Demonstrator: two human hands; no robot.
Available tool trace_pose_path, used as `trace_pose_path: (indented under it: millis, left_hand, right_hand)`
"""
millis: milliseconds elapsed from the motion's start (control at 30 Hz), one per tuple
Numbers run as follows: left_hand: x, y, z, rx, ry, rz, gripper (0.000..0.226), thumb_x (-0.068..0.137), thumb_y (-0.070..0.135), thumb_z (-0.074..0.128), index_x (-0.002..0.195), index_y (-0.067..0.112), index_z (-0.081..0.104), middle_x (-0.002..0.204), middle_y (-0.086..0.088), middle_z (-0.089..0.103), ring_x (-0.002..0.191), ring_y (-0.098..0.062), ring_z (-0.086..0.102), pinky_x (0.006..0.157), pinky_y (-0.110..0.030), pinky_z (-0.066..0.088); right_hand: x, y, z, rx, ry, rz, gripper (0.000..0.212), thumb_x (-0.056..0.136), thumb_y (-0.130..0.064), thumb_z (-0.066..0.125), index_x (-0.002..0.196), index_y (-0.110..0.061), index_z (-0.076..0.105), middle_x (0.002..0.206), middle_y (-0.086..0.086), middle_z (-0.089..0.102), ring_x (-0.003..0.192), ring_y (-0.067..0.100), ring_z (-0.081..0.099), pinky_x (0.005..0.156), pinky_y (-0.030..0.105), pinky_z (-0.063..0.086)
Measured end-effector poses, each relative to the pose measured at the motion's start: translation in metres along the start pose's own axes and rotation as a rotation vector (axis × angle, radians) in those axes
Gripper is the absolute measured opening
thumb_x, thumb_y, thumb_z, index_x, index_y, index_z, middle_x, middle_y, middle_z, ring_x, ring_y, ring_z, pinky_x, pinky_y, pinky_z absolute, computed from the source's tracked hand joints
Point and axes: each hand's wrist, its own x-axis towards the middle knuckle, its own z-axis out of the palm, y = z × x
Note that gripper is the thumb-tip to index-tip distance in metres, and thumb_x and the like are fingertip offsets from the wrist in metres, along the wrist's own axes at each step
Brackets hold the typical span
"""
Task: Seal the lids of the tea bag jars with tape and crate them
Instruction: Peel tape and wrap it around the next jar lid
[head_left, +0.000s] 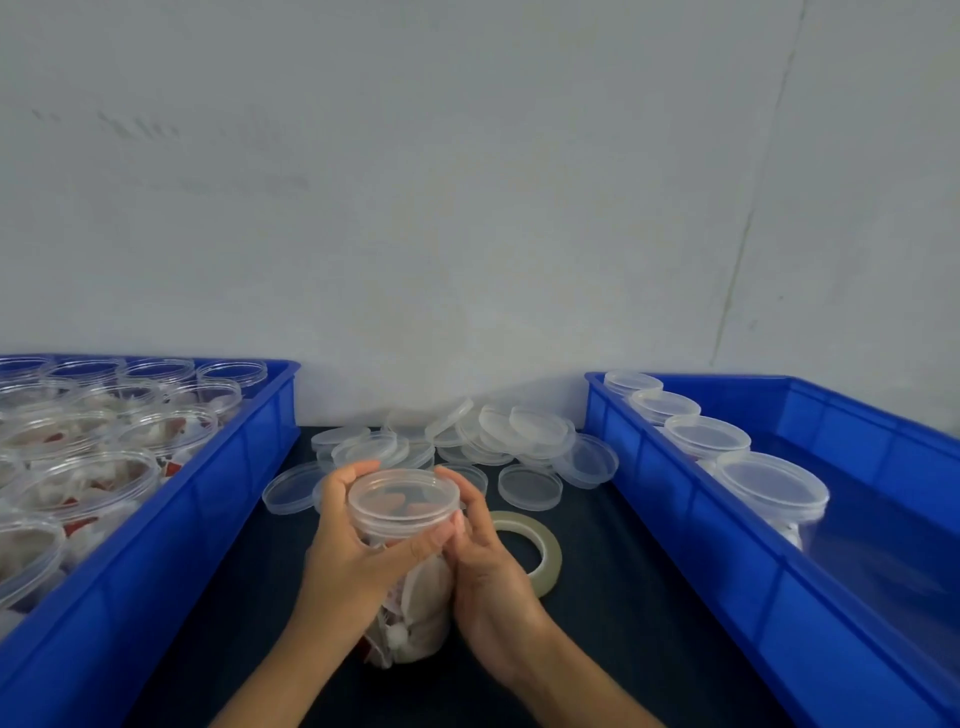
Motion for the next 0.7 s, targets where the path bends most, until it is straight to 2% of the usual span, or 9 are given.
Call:
trace_pose_path:
  millis: [67,167,233,300,433,500,600,667,700]
  left_hand:
    - [0.001,-0.001,0.000,-0.006,0.026,0.001,0.088,0.041,0.052,0.091,0.114,0.040,0.044,0.107,0.009,0.060,0.094,0.004,0.062,0.075,-0.020,0.048]
    - [0.005,0.003,0.002,-0.021,0.047,-0.016,0.094,0.040,0.045,0.082,0.123,0.032,0.042,0.108,0.010,0.056,0.096,-0.004,0.061,0.073,-0.022,0.048]
    - [0.012,0.013,0.008,-0.019,0.064,-0.037,0.103,0.039,0.050,0.080,0.130,0.031,0.037,0.108,0.015,0.052,0.095,-0.002,0.056,0.070,-0.022,0.045]
    - [0.024,0.030,0.016,-0.041,0.079,-0.067,0.107,0.039,0.052,0.079,0.134,0.032,0.034,0.110,0.009,0.052,0.092,-0.005,0.055,0.068,-0.025,0.045]
    - [0.047,0.072,0.040,-0.290,-0.076,-0.161,0.100,0.047,0.047,0.080,0.136,0.035,0.033,0.118,-0.006,0.060,0.100,-0.023,0.065,0.073,-0.034,0.053]
    - [0.056,0.091,0.058,-0.344,-0.164,-0.173,0.099,0.051,0.042,0.078,0.137,0.033,0.032,0.121,-0.010,0.060,0.103,-0.025,0.065,0.075,-0.034,0.056]
    - [0.070,0.111,0.094,-0.331,-0.236,-0.153,0.102,0.053,0.042,0.078,0.141,0.027,0.028,0.127,-0.011,0.056,0.113,-0.028,0.060,0.093,-0.043,0.052]
    - [0.079,0.121,0.117,-0.317,-0.299,-0.153,0.095,0.060,0.042,0.077,0.140,0.017,0.032,0.122,-0.009,0.058,0.107,-0.021,0.063,0.086,-0.033,0.053]
    - [0.084,0.126,0.128,-0.307,-0.343,-0.147,0.089,0.063,0.042,0.078,0.135,0.009,0.038,0.116,-0.009,0.061,0.102,-0.021,0.064,0.081,-0.030,0.053]
  right_hand:
    - [0.000,0.000,0.002,-0.050,0.027,0.005,0.044,0.097,-0.027,0.050,0.139,-0.021,0.040,0.134,0.007,0.060,0.126,0.021,0.055,0.099,0.031,0.047]
    - [-0.003,-0.007,0.006,-0.200,0.051,0.037,0.041,0.101,-0.039,0.040,0.140,-0.030,0.039,0.135,0.000,0.059,0.124,0.014,0.056,0.097,0.025,0.047]
    - [-0.001,-0.023,0.008,-0.295,0.053,0.046,0.049,0.098,-0.052,0.035,0.144,-0.035,0.034,0.136,-0.007,0.057,0.124,0.007,0.054,0.100,0.023,0.045]
    - [0.001,-0.046,0.005,-0.371,0.033,0.050,0.063,0.094,-0.054,0.043,0.150,-0.036,0.020,0.139,-0.012,0.049,0.125,0.002,0.050,0.103,0.020,0.042]
    - [0.011,-0.102,-0.006,-0.640,0.050,0.029,0.097,0.087,-0.023,0.071,0.152,-0.032,0.000,0.138,-0.004,0.038,0.125,0.006,0.044,0.095,0.016,0.045]
    - [0.016,-0.129,-0.012,-0.743,0.125,-0.012,0.103,0.082,-0.018,0.076,0.150,-0.034,0.000,0.126,-0.007,0.044,0.110,-0.002,0.048,0.081,0.009,0.046]
    - [0.022,-0.167,-0.029,-0.743,0.256,-0.027,0.108,0.078,-0.016,0.080,0.150,-0.029,0.001,0.123,-0.003,0.050,0.105,0.004,0.050,0.079,0.010,0.044]
    - [0.024,-0.191,-0.044,-0.754,0.343,0.009,0.108,0.075,-0.014,0.082,0.150,-0.022,0.005,0.110,-0.003,0.053,0.094,0.006,0.054,0.067,0.008,0.044]
    - [0.026,-0.201,-0.053,-0.764,0.385,0.030,0.104,0.074,-0.012,0.082,0.149,-0.016,0.011,0.107,0.000,0.056,0.091,0.008,0.057,0.067,0.011,0.044]
